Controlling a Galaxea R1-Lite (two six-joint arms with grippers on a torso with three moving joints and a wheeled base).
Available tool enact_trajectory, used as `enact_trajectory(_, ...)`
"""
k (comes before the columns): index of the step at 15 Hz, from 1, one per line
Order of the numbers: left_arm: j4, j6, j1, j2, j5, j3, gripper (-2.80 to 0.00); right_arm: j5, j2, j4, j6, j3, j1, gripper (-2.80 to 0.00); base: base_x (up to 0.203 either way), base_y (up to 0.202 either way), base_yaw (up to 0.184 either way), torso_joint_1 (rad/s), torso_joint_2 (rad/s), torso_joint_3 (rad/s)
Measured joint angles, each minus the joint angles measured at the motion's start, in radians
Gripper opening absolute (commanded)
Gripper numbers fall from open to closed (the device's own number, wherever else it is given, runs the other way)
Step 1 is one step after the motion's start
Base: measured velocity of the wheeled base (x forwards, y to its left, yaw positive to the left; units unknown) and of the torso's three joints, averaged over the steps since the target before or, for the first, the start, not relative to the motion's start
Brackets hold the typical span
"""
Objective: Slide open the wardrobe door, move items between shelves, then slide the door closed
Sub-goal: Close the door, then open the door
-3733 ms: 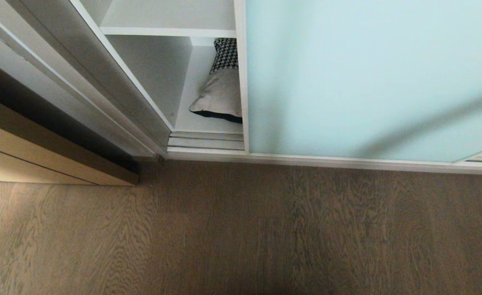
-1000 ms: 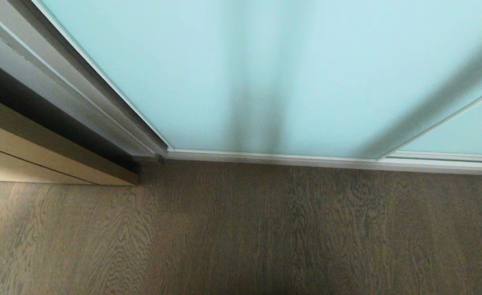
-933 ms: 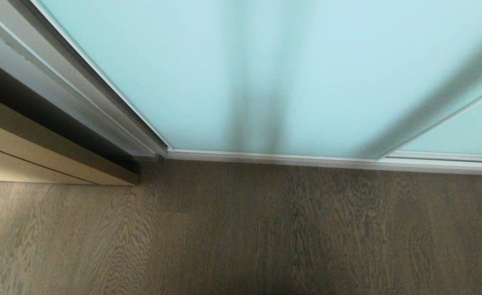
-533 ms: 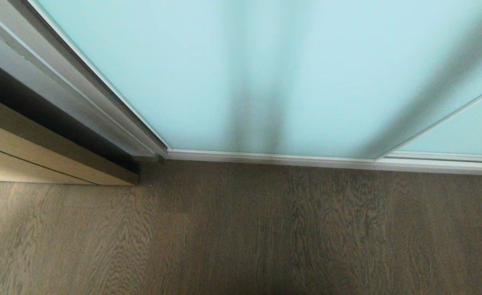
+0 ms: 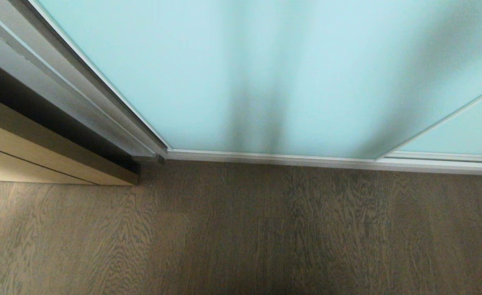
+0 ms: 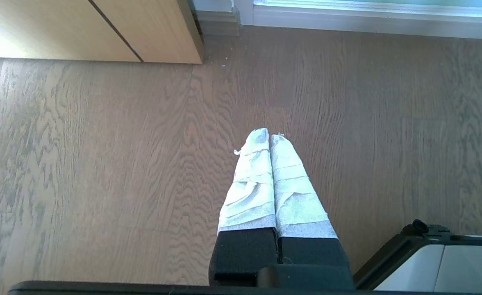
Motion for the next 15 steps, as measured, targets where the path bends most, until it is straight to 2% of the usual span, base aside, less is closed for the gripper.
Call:
enact_trajectory(2,0.0,0.0,0.0,0.0,0.0,0.0,-2.8,-0.115,-0.095,0.115,-0.105,0.041,0.136,-2.8,0.0,0.0,0.0,0.0,0.0,0.0)
enact_trajectory(4,0.0,0.0,0.0,0.0,0.0,0.0,-2.8,-0.222,-0.193,0.208,-0.207,0.112,0.318,-2.8,0.0,0.0,0.0,0.0,0.0,0.0)
enact_trajectory(7,0.0,0.0,0.0,0.0,0.0,0.0,-2.8,-0.336,-0.376,0.386,-0.331,0.249,0.548,-2.8,0.0,0.0,0.0,0.0,0.0,0.0)
enact_trajectory(9,0.0,0.0,0.0,0.0,0.0,0.0,-2.8,-0.389,-0.468,0.459,-0.348,0.363,0.639,-2.8,0.0,0.0,0.0,0.0,0.0,0.0)
enact_trajectory(11,0.0,0.0,0.0,0.0,0.0,0.0,-2.8,-0.47,-0.517,0.432,-0.31,0.461,0.692,-2.8,0.0,0.0,0.0,0.0,0.0,0.0)
enact_trajectory(13,0.0,0.0,0.0,0.0,0.0,0.0,-2.8,-0.503,-0.554,0.451,-0.301,0.521,0.774,-2.8,0.0,0.0,0.0,0.0,0.0,0.0)
enact_trajectory(15,0.0,0.0,0.0,0.0,0.0,0.0,-2.8,-0.509,-0.605,0.464,-0.3,0.595,0.792,-2.8,0.0,0.0,0.0,0.0,0.0,0.0)
